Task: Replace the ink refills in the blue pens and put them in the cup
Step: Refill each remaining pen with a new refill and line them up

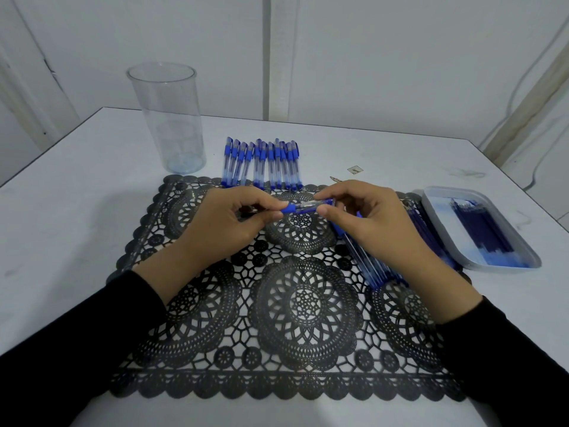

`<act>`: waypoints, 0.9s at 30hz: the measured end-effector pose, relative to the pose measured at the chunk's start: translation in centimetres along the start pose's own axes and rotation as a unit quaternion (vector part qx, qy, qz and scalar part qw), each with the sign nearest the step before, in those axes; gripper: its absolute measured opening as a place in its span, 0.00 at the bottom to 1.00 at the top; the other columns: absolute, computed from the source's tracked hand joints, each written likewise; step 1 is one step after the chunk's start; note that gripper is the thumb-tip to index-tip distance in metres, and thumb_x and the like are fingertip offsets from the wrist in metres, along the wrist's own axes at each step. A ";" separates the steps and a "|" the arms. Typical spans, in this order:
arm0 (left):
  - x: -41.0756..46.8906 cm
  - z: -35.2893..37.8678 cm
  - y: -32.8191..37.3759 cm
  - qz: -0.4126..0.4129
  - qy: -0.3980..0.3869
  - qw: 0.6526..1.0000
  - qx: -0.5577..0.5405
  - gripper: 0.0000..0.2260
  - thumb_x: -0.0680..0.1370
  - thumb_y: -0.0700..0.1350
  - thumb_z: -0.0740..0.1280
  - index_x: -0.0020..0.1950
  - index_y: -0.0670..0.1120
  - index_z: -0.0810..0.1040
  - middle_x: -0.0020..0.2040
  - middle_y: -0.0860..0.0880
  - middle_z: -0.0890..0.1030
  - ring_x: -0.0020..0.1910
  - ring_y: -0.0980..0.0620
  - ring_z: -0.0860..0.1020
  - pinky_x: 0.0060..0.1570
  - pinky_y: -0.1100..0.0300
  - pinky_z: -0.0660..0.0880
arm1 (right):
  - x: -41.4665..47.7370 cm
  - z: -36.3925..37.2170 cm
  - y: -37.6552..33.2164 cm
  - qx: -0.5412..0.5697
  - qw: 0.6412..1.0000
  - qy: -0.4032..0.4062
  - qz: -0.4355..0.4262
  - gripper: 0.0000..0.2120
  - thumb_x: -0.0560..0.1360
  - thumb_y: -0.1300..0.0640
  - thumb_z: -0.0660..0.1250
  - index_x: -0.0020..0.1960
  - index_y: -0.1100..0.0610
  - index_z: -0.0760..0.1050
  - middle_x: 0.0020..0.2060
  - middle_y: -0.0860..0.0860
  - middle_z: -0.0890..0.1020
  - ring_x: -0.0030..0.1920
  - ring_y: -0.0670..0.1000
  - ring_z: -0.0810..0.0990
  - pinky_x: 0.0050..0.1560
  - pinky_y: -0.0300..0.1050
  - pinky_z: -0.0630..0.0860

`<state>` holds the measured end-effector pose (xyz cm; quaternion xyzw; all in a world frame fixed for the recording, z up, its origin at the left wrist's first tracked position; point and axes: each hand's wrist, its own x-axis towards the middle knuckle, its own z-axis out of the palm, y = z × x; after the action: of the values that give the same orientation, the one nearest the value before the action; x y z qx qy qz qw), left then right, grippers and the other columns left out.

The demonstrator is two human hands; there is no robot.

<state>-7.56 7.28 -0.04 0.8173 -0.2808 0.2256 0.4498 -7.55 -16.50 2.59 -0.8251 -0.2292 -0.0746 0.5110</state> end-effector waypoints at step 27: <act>0.6 -0.3 -0.6 -0.025 -0.025 0.999 0.024 0.14 0.83 0.55 0.59 0.66 0.56 0.77 0.52 0.58 0.84 0.36 0.45 0.82 0.35 0.43 0.79 | 0.8 -0.2 -1.9 0.158 0.985 0.064 -0.003 0.10 0.74 0.64 0.71 0.54 0.55 0.79 0.38 0.46 0.81 0.40 0.46 0.77 0.49 0.41 0.78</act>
<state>-6.75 7.65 0.05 0.8398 -0.2662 0.2006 0.4286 -7.70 -15.68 4.52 -0.7269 -0.2072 -0.0918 0.6482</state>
